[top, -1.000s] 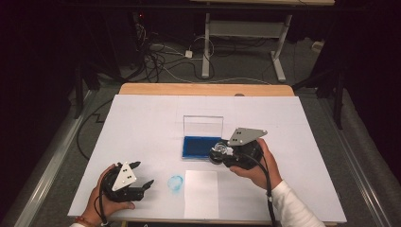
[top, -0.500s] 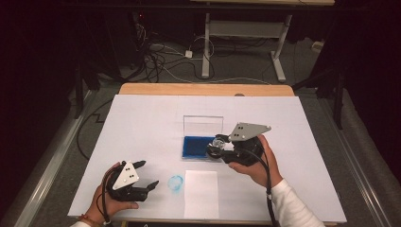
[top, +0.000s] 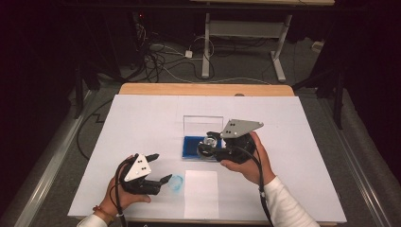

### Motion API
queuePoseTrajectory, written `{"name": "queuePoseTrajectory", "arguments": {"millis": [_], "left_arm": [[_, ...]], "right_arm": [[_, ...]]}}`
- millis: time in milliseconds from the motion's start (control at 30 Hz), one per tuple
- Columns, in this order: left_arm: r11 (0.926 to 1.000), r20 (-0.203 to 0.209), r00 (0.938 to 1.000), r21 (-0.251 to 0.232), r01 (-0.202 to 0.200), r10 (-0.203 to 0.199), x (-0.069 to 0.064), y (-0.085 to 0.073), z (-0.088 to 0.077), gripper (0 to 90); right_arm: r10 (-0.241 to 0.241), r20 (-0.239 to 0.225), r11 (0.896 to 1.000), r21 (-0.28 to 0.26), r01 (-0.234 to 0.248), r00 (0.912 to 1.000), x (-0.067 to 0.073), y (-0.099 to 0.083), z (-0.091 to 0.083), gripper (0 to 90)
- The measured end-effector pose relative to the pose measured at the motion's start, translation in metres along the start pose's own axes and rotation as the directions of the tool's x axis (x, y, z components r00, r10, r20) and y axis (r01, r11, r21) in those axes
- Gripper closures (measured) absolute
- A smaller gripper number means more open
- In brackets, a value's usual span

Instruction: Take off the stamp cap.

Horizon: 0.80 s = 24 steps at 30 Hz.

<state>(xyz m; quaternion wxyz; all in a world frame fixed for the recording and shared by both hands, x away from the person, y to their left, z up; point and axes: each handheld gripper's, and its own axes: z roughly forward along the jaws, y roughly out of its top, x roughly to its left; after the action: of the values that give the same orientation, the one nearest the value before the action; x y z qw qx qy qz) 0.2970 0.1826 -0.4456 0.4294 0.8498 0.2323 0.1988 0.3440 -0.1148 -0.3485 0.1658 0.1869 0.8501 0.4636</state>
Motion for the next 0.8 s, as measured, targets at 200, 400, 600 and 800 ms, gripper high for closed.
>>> {"name": "queuePoseTrajectory", "arguments": {"millis": [200, 400, 600, 800], "left_arm": [[0.9993, 0.034, 0.9989, -0.02, -0.032, 0.033, -0.012, 0.017, 0.014, 19.5], [0.9985, 0.052, 0.9979, -0.041, -0.036, 0.038, -0.02, 0.027, 0.026, 19.6], [0.9971, 0.074, 0.9956, -0.052, -0.055, 0.059, -0.027, 0.032, 0.032, 20.8], [0.9952, 0.09, 0.9941, -0.083, -0.053, 0.06, -0.029, 0.034, 0.034, 24.9]], "right_arm": [[-0.002, -0.021, 1.0, 0.013, 0.002, 0.9998, 0.009, -0.006, 0.009, 57.2], [0.007, -0.037, 1.0, 0.01, -0.006, 0.9993, 0.017, -0.011, 0.014, 57.2], [0.005, -0.066, 1.0, -0.008, -0.005, 0.9978, 0.026, -0.01, 0.016, 57.2], [0.016, -0.091, 1.0, -0.022, -0.018, 0.9958, 0.03, -0.011, 0.018, 57.2]]}}
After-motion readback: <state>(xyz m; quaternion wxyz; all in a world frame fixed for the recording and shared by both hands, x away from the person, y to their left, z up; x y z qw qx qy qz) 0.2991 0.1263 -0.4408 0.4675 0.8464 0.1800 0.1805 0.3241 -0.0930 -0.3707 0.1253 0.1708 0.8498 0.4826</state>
